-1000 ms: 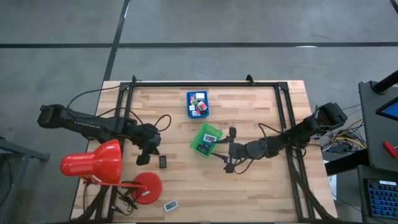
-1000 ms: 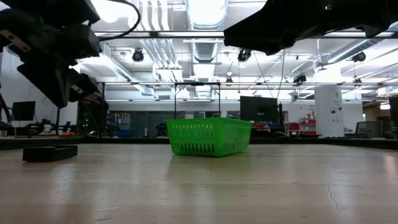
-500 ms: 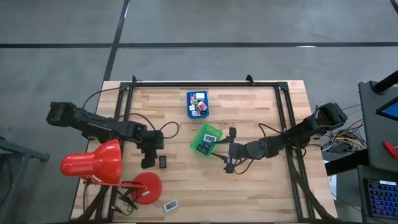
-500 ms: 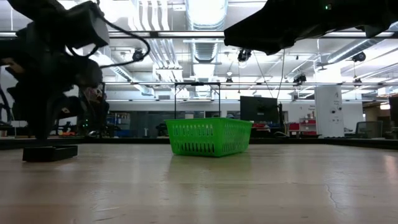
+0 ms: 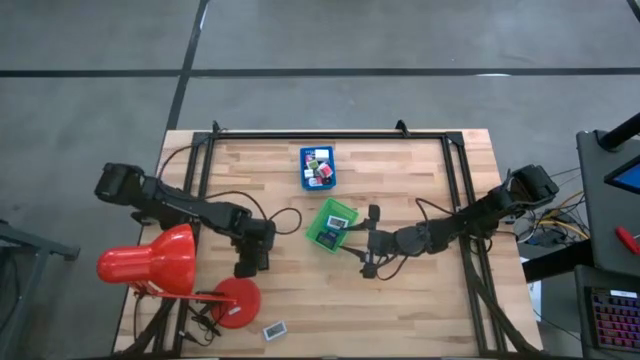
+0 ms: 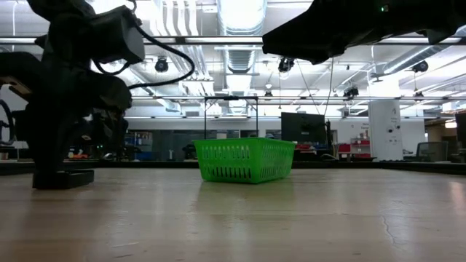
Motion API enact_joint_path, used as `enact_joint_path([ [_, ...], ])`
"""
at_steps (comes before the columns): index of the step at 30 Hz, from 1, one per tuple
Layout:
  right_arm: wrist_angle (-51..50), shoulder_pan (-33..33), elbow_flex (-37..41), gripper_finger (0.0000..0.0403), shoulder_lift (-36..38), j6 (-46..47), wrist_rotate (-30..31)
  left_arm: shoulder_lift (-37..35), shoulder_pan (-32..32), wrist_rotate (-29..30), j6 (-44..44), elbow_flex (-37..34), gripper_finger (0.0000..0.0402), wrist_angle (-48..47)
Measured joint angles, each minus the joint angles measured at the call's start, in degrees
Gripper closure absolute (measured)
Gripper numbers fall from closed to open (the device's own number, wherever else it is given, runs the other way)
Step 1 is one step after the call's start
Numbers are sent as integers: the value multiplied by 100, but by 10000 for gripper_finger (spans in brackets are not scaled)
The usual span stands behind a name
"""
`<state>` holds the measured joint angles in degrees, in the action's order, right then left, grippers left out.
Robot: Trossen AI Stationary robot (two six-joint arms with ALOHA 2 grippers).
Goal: Pick & Place Office items
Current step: Put the black digital clock into the green bin
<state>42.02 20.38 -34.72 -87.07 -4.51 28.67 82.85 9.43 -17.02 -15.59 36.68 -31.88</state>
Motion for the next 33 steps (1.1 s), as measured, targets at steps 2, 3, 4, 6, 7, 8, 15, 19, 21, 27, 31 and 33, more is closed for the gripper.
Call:
enact_joint_path([
  [2,-1,0,0,191,0,0,0,146,1,-10,92,90,401,15],
  [3,-4,0,0,191,2,0,1,213,2,-18,131,134,401,28],
  [4,-4,0,0,191,5,0,0,283,2,-20,171,184,401,57],
  [6,-7,0,0,191,7,0,0,410,0,-48,244,271,401,173],
  [7,-7,0,0,191,9,-2,0,463,0,-56,298,323,401,231],
  [8,-7,0,0,191,9,-10,0,518,0,-59,341,373,401,295],
  [15,-4,0,0,191,9,-15,2,824,-2,50,691,755,401,610],
  [19,-2,0,0,191,9,-13,2,966,-30,249,878,871,401,980],
  [21,7,0,0,191,9,-13,2,1056,-71,353,932,875,401,1171],
  [27,5,12,0,191,9,12,-4,962,-155,744,1111,867,401,1201],
  [31,-27,12,0,191,9,114,-26,532,-90,1190,1461,834,401,1131],
  [33,-54,11,0,191,9,144,-29,332,-85,1238,1612,794,401,966],
])
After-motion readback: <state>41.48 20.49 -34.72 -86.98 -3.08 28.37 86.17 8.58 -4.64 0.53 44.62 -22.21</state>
